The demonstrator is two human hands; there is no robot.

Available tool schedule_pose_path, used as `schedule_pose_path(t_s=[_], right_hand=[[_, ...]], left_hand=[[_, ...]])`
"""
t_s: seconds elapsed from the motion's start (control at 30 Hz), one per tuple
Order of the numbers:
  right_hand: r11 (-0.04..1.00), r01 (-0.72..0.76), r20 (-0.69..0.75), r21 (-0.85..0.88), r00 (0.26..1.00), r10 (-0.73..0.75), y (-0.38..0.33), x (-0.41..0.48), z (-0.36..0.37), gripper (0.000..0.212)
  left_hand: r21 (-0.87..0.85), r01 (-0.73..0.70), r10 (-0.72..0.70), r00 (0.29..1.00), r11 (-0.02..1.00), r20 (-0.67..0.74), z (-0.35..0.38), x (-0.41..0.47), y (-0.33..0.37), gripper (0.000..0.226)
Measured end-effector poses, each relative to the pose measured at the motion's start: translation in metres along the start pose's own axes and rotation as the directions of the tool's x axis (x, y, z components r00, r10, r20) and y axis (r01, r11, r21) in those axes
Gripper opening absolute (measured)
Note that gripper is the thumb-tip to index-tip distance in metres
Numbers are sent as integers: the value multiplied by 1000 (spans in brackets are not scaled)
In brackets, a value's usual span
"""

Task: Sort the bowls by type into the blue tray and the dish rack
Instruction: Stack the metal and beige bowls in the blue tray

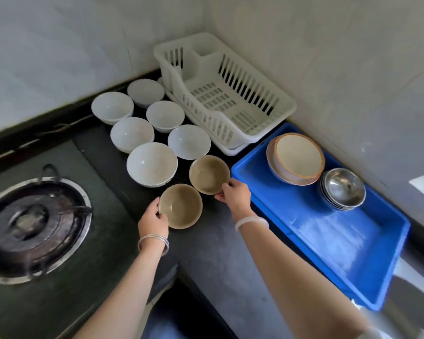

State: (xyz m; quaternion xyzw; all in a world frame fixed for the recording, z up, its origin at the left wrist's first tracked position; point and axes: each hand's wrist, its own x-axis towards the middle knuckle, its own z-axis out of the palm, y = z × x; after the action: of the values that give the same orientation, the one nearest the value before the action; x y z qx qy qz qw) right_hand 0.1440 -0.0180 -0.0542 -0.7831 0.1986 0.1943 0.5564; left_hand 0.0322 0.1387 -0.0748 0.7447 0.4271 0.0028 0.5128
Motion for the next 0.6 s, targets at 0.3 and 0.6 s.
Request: schedule_pose_path(t_s=[0.3, 0.6], right_hand=[[988, 141, 67, -67, 988, -137, 0, -50, -13, 22], [917, 148, 188, -370, 979, -82, 7, -53, 13, 22]], left_hand=[[-21, -7, 8, 997, 1000, 75, -4, 7, 0, 35], [-373, 174, -91, 969, 912, 228, -8, 12, -2, 41]])
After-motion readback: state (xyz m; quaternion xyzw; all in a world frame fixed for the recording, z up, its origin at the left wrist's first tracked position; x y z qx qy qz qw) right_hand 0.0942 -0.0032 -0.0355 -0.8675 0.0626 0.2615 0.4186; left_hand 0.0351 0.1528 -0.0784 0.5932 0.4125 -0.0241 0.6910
